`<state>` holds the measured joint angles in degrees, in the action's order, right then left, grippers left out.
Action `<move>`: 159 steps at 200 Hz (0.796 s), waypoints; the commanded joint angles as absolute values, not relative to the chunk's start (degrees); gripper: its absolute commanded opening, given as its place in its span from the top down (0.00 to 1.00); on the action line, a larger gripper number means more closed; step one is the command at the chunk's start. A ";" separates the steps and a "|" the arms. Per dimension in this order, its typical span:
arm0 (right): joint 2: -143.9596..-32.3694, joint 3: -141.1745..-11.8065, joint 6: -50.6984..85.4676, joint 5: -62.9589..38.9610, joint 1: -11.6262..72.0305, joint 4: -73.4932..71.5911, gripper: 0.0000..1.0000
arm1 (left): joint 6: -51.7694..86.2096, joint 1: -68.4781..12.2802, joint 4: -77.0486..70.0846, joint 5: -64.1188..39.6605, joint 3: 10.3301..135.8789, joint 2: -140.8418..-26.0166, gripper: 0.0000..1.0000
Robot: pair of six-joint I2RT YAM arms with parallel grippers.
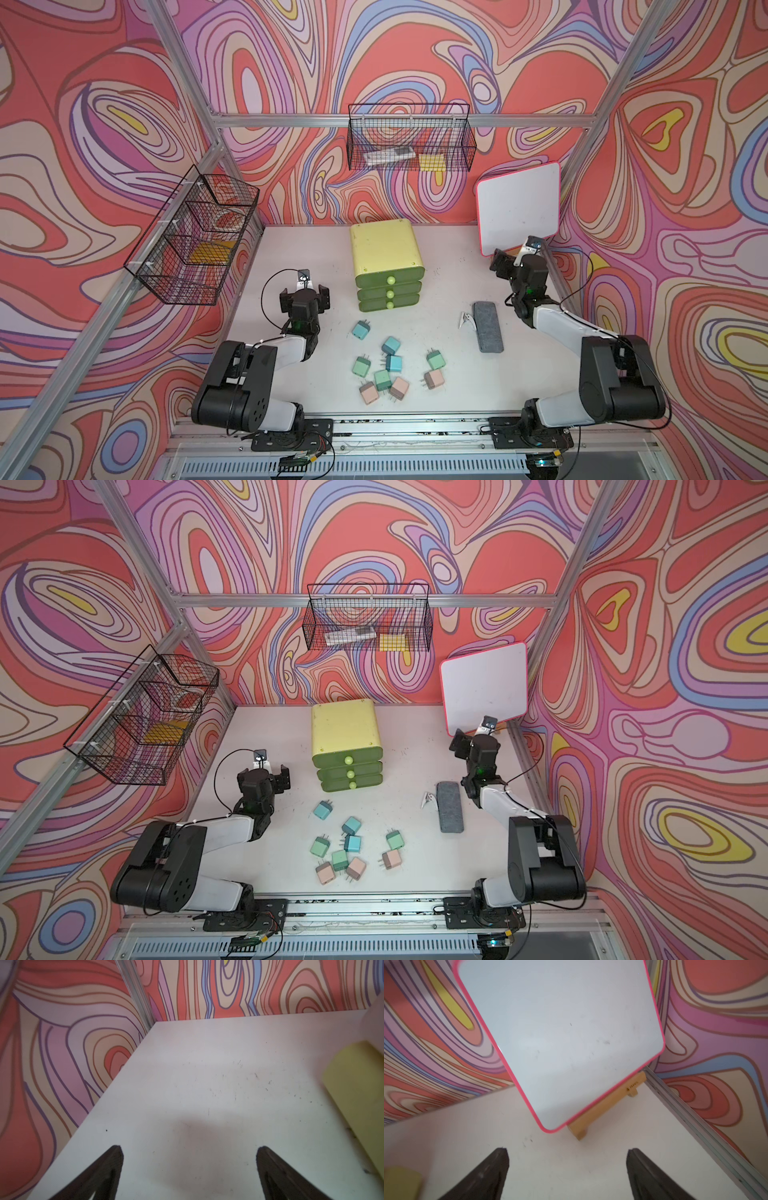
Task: Place the plugs into the drawer by color
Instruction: Adjust the storage box at the center of the board.
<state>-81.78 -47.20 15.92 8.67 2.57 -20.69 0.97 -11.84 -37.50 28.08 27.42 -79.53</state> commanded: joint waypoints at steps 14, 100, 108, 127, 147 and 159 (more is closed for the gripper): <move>-82.72 -56.91 22.04 -1.24 11.88 -1.18 0.07 | 11.85 -16.17 -4.46 37.40 44.65 -69.87 0.01; -92.62 -74.61 19.55 -20.90 22.53 9.46 0.07 | 25.51 -16.16 26.50 -2.84 64.25 -67.67 0.01; -93.00 -75.24 19.80 -23.19 23.54 10.17 0.07 | 26.39 -16.11 27.49 -7.08 64.85 -67.42 0.01; -91.34 -72.58 21.08 -26.43 25.17 7.47 0.05 | 26.66 -16.15 31.28 -14.52 66.49 -68.00 0.01; -92.01 -71.67 21.50 -26.06 25.27 6.73 0.05 | 25.52 -16.17 33.42 -18.86 66.71 -69.15 0.01; -93.63 -72.60 20.88 -26.02 25.25 7.16 0.05 | 25.01 -16.17 33.53 -20.23 66.81 -69.85 0.01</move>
